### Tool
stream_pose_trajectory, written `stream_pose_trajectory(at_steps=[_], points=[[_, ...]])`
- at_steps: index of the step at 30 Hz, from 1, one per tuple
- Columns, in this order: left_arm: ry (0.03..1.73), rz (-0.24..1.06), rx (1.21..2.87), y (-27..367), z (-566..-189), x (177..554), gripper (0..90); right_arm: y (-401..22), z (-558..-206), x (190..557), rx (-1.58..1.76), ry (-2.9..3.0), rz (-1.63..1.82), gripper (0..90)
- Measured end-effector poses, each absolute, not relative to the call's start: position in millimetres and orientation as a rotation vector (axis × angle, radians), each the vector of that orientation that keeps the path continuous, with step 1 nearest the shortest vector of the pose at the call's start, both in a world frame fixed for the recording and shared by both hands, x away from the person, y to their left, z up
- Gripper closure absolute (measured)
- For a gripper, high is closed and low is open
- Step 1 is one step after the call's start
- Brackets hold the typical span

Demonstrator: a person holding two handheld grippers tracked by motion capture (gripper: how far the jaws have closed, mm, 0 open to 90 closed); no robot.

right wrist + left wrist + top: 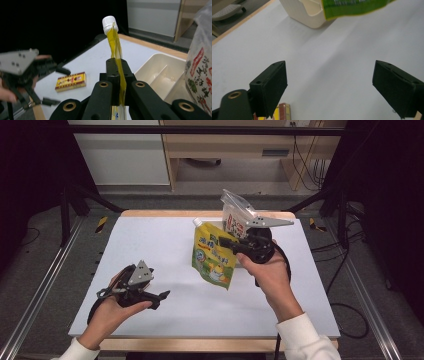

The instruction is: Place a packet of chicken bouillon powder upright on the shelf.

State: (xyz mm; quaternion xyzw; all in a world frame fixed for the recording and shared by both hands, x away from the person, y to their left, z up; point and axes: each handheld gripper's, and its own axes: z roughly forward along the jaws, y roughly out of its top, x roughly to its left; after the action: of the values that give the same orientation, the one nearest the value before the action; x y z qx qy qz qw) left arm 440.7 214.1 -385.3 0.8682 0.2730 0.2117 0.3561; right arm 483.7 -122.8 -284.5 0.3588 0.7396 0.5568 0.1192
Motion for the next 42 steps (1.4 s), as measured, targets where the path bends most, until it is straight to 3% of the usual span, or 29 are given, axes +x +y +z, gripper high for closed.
stream_pose_trajectory(at_steps=[11, 18, 42], points=[[0.842, 0.542, 2.125, 227.2, -428.4, 424.2, 12.9, -125.1, -281.1, 489.9, 1.155, 1.95, 1.767, 90.0], [0.901, 0.537, 2.059, 241.3, -435.8, 419.7, 13.1, -119.8, -280.6, 495.0, 1.181, 1.821, 1.802, 90.0], [0.899, 0.577, 2.09, 249.7, -440.2, 418.7, 13.3, -109.8, -279.0, 544.7, 1.239, 1.674, 1.66, 90.0]])
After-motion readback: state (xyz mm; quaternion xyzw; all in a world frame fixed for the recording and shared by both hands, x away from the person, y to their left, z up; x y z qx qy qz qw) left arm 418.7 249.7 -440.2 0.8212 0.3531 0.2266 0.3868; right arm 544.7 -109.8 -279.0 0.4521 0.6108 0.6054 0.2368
